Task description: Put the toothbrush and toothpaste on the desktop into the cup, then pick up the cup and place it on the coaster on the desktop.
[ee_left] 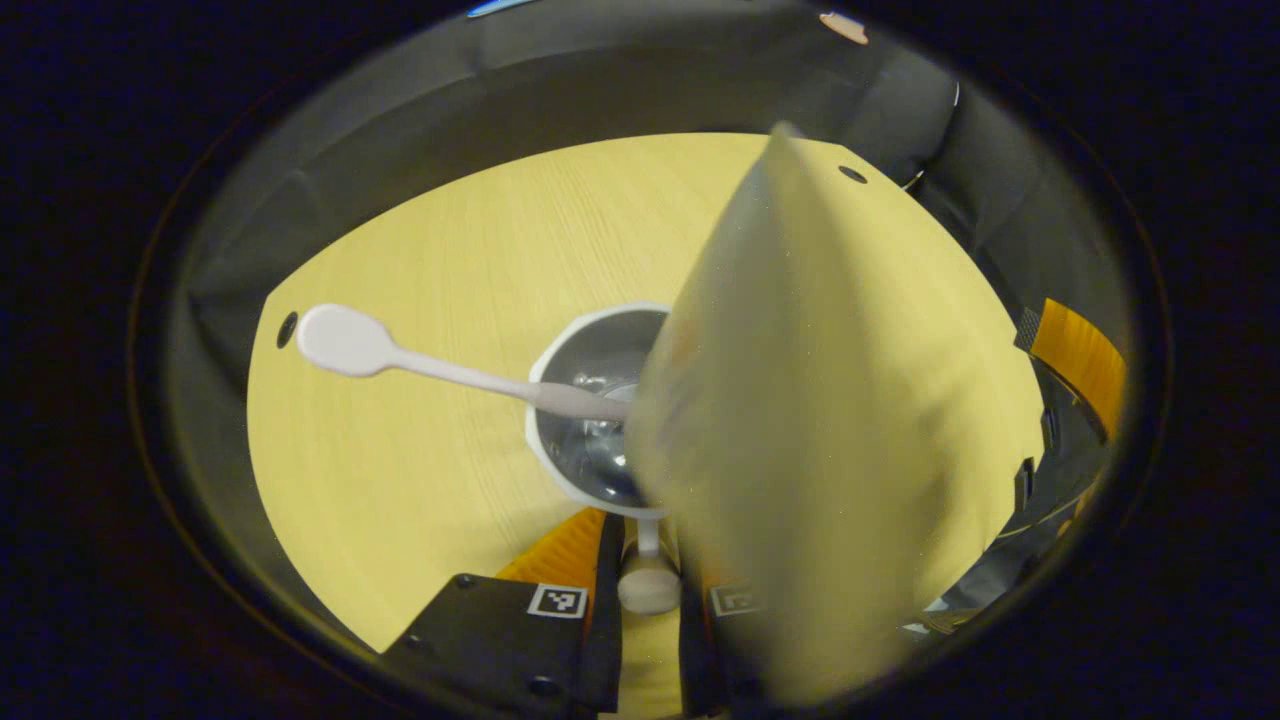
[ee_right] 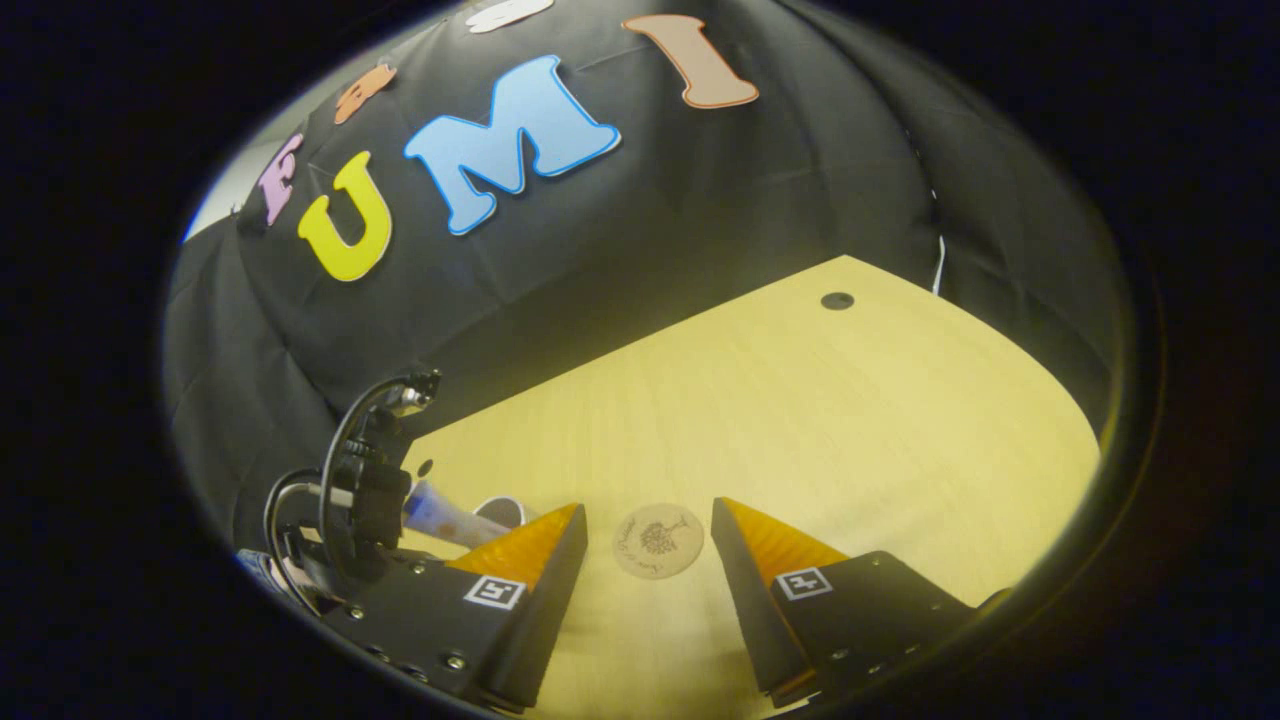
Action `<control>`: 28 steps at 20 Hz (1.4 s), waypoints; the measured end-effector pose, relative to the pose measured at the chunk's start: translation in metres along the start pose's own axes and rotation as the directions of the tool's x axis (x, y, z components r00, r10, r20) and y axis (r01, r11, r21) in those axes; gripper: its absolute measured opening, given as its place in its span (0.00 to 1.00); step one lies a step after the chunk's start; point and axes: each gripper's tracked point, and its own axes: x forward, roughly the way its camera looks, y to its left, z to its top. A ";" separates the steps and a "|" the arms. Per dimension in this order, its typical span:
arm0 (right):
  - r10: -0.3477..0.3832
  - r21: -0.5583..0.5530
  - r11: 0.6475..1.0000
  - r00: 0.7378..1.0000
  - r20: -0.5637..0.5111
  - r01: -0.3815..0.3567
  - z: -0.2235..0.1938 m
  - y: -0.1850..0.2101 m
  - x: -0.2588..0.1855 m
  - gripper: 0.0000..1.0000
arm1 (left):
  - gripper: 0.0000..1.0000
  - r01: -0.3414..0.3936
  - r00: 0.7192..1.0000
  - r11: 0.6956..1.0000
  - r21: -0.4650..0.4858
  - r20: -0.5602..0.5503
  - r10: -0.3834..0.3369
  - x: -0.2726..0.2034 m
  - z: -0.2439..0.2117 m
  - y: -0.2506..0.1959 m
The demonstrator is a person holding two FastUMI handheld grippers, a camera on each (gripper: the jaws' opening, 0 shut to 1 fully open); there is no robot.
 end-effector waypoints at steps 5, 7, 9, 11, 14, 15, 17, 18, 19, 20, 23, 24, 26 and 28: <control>-0.008 0.007 1.000 1.000 -0.008 0.008 0.000 -0.007 0.001 0.76 | 0.26 -0.007 1.000 1.000 -0.002 0.027 0.007 -0.004 0.006 -0.001; -0.008 0.009 1.000 1.000 -0.011 0.008 0.000 -0.008 0.003 0.76 | 0.26 -0.005 1.000 1.000 -0.001 0.031 0.005 -0.006 0.010 -0.004; -0.005 0.010 1.000 1.000 -0.014 0.005 0.000 -0.008 0.002 0.76 | 0.26 0.000 0.999 1.000 0.005 0.039 0.000 -0.009 0.015 -0.008; -0.004 0.011 1.000 1.000 -0.014 0.004 0.000 -0.010 0.002 0.76 | 0.26 0.006 0.999 1.000 0.018 0.046 -0.007 -0.015 0.023 -0.015; -0.010 0.015 1.000 1.000 -0.009 0.010 0.004 -0.017 -0.002 0.76 | 0.26 0.020 0.999 0.999 0.048 0.049 -0.022 -0.019 0.032 -0.033; -0.015 0.019 1.000 1.000 -0.006 0.015 0.005 -0.021 -0.004 0.76 | 0.26 0.029 0.998 0.998 0.055 0.048 -0.031 -0.015 0.035 -0.037; -0.029 0.033 0.999 1.000 -0.002 0.029 0.008 -0.032 -0.008 0.76 | 0.25 0.043 0.998 0.996 0.072 0.044 -0.046 -0.007 0.037 -0.047; -0.036 0.042 0.998 0.999 0.002 0.036 0.009 -0.038 -0.010 0.76 | 0.26 0.049 0.998 0.996 0.080 0.042 -0.052 -0.005 0.038 -0.050; -0.045 0.051 0.998 0.999 0.006 0.045 0.011 -0.044 -0.012 0.76 | 0.26 0.055 0.998 0.995 0.088 0.039 -0.058 -0.005 0.039 -0.050; -0.054 0.060 0.997 0.999 0.009 0.053 0.012 -0.051 -0.014 0.76 | 0.26 0.060 0.997 0.994 0.095 0.035 -0.064 -0.006 0.040 -0.048; -0.081 0.087 0.993 0.997 0.013 0.079 0.012 -0.072 -0.024 0.76 | 0.26 0.071 0.997 0.991 0.109 0.022 -0.074 -0.010 0.036 -0.047; -0.088 0.096 0.992 0.996 0.015 0.086 0.013 -0.078 -0.026 0.76 | 0.26 0.072 0.997 0.991 0.109 0.018 -0.074 -0.011 0.037 -0.046; -0.101 0.104 0.990 0.995 0.017 0.099 0.016 -0.089 -0.029 0.76 | 0.26 0.073 0.997 0.992 0.106 0.011 -0.075 -0.011 0.036 -0.047; -0.108 0.113 0.988 0.994 0.016 0.105 0.017 -0.096 -0.030 0.76 | 0.26 0.070 0.998 0.992 0.103 0.002 -0.070 -0.010 0.034 -0.046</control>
